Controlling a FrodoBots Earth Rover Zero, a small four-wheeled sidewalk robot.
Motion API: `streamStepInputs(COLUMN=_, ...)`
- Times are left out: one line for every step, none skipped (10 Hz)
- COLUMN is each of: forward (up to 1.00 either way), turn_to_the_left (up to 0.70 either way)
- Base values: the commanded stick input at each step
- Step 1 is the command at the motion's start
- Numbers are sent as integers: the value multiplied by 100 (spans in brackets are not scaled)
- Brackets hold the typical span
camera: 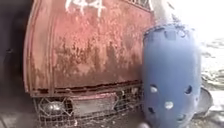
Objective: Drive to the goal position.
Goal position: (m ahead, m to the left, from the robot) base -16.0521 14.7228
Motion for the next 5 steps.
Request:
streamStepInputs(forward=-4, turn_to_the_left=-25)
streamStepInputs(forward=-4, turn_to_the_left=-26)
streamStepInputs(forward=-4, turn_to_the_left=-32)
streamStepInputs(forward=-4, turn_to_the_left=-39)
streamStepInputs(forward=-4, turn_to_the_left=-41)
